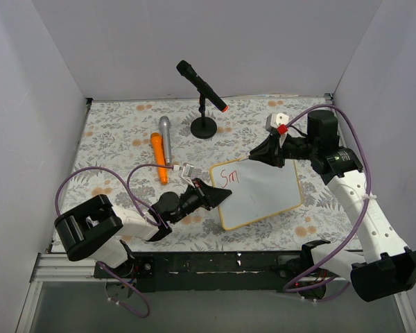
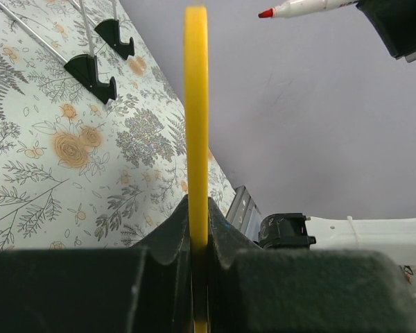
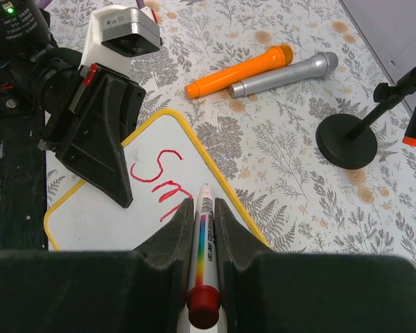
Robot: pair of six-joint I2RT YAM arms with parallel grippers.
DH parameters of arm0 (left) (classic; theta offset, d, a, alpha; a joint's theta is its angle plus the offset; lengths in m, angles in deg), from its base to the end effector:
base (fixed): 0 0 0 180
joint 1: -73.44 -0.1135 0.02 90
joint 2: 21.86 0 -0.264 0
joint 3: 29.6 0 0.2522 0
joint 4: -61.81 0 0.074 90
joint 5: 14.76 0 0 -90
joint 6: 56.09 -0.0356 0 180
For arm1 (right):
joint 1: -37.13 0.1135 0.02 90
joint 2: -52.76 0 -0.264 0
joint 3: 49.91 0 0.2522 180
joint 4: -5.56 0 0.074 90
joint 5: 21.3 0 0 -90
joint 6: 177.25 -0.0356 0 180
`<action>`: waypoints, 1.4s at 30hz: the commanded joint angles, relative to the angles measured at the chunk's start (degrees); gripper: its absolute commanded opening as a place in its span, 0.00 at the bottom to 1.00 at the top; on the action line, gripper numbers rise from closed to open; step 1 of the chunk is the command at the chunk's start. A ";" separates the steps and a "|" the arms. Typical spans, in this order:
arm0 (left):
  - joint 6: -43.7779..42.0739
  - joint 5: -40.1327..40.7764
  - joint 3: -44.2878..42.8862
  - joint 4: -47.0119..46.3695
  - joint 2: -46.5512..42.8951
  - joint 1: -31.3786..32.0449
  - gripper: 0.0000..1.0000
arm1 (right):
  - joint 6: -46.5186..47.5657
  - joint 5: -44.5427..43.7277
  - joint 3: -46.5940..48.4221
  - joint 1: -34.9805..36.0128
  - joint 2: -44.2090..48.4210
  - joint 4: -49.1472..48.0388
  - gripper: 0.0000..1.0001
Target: Write a sentence on the whiteboard
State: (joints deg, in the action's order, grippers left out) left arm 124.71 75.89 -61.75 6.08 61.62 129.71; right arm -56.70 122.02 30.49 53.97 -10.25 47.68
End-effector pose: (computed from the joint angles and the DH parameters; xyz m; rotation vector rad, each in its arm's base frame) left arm 0.1430 -0.2134 0.1873 -0.5712 1.7990 -1.9516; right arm 0.2094 0.0932 0.3843 -1.2544 1.4169 0.7604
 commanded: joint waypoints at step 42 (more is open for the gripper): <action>1.13 1.20 -2.35 -26.75 -2.18 0.24 0.00 | -1.98 0.12 -5.37 0.56 0.43 -3.84 0.01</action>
State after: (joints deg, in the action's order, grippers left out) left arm 124.89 76.67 -61.97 6.14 61.69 129.71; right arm -58.41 120.84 24.41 54.12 -10.18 44.92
